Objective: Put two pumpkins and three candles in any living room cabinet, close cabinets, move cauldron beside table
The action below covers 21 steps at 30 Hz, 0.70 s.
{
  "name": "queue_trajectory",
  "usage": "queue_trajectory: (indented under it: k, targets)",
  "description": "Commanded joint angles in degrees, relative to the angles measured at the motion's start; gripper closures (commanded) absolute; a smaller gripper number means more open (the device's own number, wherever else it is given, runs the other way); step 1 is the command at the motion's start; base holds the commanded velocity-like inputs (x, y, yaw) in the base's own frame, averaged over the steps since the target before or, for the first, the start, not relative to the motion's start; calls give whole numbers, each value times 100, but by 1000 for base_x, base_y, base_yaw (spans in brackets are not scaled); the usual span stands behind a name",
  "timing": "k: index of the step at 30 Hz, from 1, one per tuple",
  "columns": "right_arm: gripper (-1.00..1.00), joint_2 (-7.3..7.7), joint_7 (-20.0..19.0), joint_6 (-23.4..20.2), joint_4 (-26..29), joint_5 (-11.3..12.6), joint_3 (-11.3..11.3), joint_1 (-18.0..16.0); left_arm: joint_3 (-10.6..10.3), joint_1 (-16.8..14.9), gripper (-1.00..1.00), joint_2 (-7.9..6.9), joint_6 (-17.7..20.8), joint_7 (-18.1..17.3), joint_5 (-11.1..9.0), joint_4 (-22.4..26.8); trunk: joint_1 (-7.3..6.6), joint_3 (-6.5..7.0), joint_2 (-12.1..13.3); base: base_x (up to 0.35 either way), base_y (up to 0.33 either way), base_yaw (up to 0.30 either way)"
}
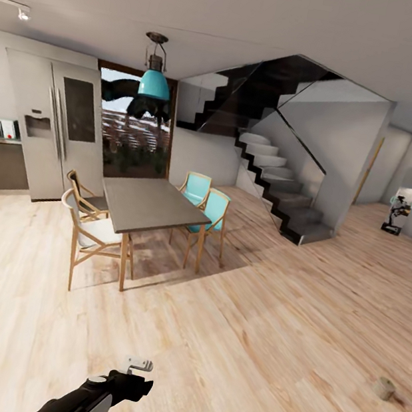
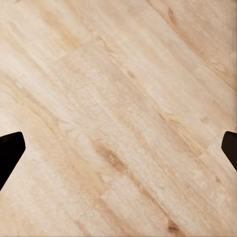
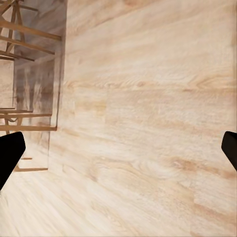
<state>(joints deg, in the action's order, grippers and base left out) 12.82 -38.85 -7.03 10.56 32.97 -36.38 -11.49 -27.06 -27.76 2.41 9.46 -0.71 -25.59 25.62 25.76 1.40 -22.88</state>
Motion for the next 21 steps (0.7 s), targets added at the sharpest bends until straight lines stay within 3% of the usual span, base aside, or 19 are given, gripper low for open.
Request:
queue_trajectory:
  k: [1, 21]
  targets:
    - [-100, 1, -17, -58, -2, 58, -9, -1, -18, -2, -100, -3, 20, 0, -34, 5, 2, 5, -4, 0, 0, -215]
    - [-100, 1, -17, -61, -2, 52, -9, -1, -18, -2, -100, -3, 20, 0, -34, 5, 2, 137, -4, 0, 0, -215]
